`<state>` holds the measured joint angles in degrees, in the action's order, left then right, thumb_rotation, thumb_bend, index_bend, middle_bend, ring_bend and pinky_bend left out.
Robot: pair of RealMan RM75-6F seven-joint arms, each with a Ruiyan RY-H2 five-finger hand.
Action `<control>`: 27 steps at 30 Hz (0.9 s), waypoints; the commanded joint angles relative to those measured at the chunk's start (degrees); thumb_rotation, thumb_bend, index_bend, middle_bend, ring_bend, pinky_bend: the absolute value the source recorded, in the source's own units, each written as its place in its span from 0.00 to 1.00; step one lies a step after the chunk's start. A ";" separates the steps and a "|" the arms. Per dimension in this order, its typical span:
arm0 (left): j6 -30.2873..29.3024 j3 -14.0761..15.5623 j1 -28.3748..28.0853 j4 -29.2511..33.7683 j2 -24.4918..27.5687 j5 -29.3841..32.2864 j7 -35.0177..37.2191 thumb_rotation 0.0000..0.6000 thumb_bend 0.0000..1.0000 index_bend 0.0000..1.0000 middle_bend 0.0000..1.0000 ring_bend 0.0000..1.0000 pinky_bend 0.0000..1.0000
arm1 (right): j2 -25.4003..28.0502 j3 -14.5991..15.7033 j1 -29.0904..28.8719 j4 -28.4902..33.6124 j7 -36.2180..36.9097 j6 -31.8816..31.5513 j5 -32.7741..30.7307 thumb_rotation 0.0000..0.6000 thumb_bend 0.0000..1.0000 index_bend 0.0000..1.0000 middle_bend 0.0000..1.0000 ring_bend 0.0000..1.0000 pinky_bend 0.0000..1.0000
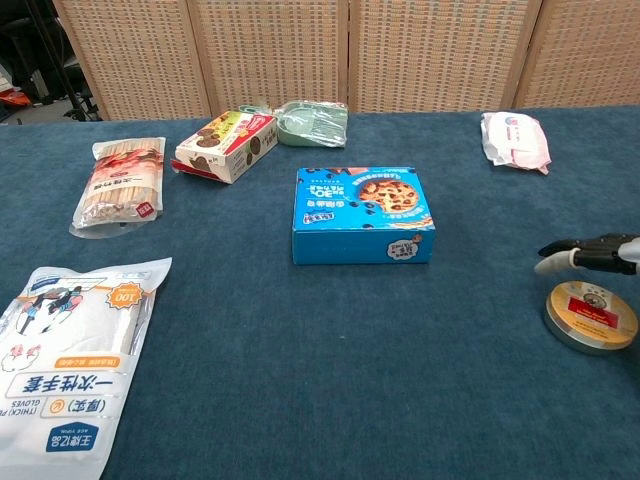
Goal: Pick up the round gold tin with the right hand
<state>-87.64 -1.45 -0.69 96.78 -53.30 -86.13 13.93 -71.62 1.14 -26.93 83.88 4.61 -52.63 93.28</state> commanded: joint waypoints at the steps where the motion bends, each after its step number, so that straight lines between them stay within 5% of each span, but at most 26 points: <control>1: 0.23 0.08 -0.09 0.30 -0.07 -0.02 -0.43 1.00 0.00 0.00 0.00 0.00 0.00 | -1.56 -0.39 -0.23 -1.92 -1.15 -0.38 -0.94 1.00 0.00 0.21 0.09 0.02 0.11; 4: -0.21 0.00 0.11 0.39 -0.08 0.02 -0.42 1.00 0.00 0.00 0.00 0.00 0.00 | -2.71 -0.31 -0.28 -3.29 -0.66 -1.20 -0.95 1.00 0.03 0.34 0.28 0.18 0.29; 9: -0.15 0.04 0.17 0.21 -0.03 0.04 -0.03 1.00 0.00 0.00 0.00 0.00 0.00 | -4.64 -0.39 -0.07 -6.25 1.10 -3.94 -0.39 1.00 0.19 0.47 0.50 0.40 0.42; 20: 0.64 -0.12 -0.09 0.05 -0.07 0.68 0.01 1.00 0.00 0.00 0.00 0.00 0.00 | -1.34 -1.95 -1.01 -2.57 8.49 -10.53 2.18 1.00 0.26 0.49 0.53 0.43 0.42; 23: 1.53 -0.27 -0.49 0.15 -0.21 1.31 -0.66 1.00 0.00 0.00 0.00 0.00 0.00 | 1.07 -5.71 -3.69 1.15 7.09 -8.90 -0.53 1.00 0.26 0.49 0.53 0.43 0.42; 27: 4.33 -1.48 -2.00 0.07 -0.61 4.29 -1.66 1.00 0.00 0.00 0.00 0.00 0.00 | 2.63 -15.79 -12.96 4.19 0.91 3.93 -15.71 1.00 0.29 0.49 0.53 0.43 0.42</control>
<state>-84.22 -2.44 -2.09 96.87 -53.72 -82.77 12.71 -70.77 -7.02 -32.76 85.31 10.48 -58.10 88.81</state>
